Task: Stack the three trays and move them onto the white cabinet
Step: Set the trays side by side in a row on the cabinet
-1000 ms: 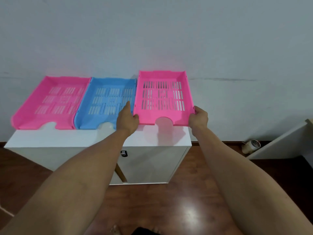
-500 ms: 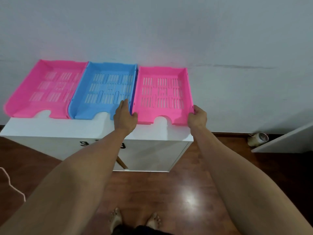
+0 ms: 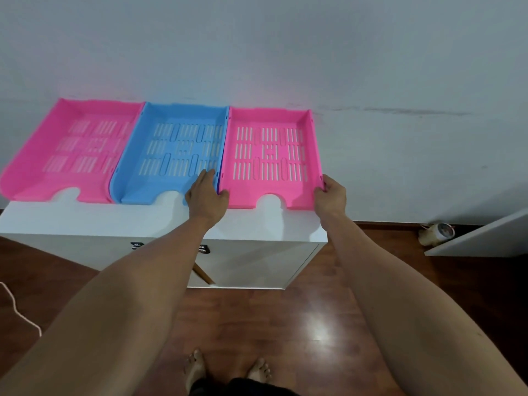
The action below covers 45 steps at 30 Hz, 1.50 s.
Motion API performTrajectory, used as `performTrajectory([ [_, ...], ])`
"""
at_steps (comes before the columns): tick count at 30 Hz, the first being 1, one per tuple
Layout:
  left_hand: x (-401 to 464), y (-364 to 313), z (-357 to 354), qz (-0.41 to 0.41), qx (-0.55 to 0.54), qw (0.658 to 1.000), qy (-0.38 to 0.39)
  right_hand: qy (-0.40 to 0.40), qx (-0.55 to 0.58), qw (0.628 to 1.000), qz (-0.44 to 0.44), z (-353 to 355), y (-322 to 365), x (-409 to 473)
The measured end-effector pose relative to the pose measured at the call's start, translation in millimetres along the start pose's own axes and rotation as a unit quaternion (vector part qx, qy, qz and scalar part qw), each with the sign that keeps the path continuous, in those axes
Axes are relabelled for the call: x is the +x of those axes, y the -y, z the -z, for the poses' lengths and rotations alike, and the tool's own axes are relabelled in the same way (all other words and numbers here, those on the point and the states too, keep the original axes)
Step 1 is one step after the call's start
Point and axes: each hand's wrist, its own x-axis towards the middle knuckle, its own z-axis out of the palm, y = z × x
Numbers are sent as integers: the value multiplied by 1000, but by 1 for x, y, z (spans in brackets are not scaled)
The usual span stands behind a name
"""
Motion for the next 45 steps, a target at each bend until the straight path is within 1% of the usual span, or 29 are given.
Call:
performTrajectory([
  [5, 3, 0, 0, 4, 2, 1000, 4, -10, -11, 1000, 4, 1, 1, -2],
  [8, 2, -2, 5, 4, -1, 1000, 15, -26, -29, 999, -15, 3, 9, -6],
  [9, 2, -2, 8, 3, -6, 1000, 17, -35, -49, 998, -6, 3, 12, -9],
  [13, -5, 5, 23, -13, -19, 1000, 14, -93, -143, 981, 95, -6, 28, -25],
  [15, -9, 11, 34, -21, -17, 1000, 10, -91, -143, 978, 123, -15, 38, -37],
  [21, -16, 46, 81, -38, -11, 999, 2, -61, -112, 979, 158, -58, 63, -75],
  [26, -18, 94, 128, -36, -7, 999, 3, -40, -109, 982, 147, -110, 66, -119],
  [30, -23, 136, 160, -42, 24, 999, 8, -28, -126, 983, 134, -150, 60, -156],
  [33, -27, 166, 178, -45, 42, 998, 20, -21, -172, 977, 127, -177, 52, -179],
  [36, -28, 193, 189, -45, 60, 997, 34, -22, -234, 963, 130, -198, 43, -197],
  [38, -29, 206, 193, -48, 72, 995, 39, -15, -272, 956, 114, -208, 37, -205],
  [41, -28, 221, 195, -51, 85, 994, 49, 14, -326, 941, 85, -219, 28, -210],
  [45, -30, 236, 188, -33, 99, 992, 72, 45, -371, 924, 76, -227, 17, -210],
])
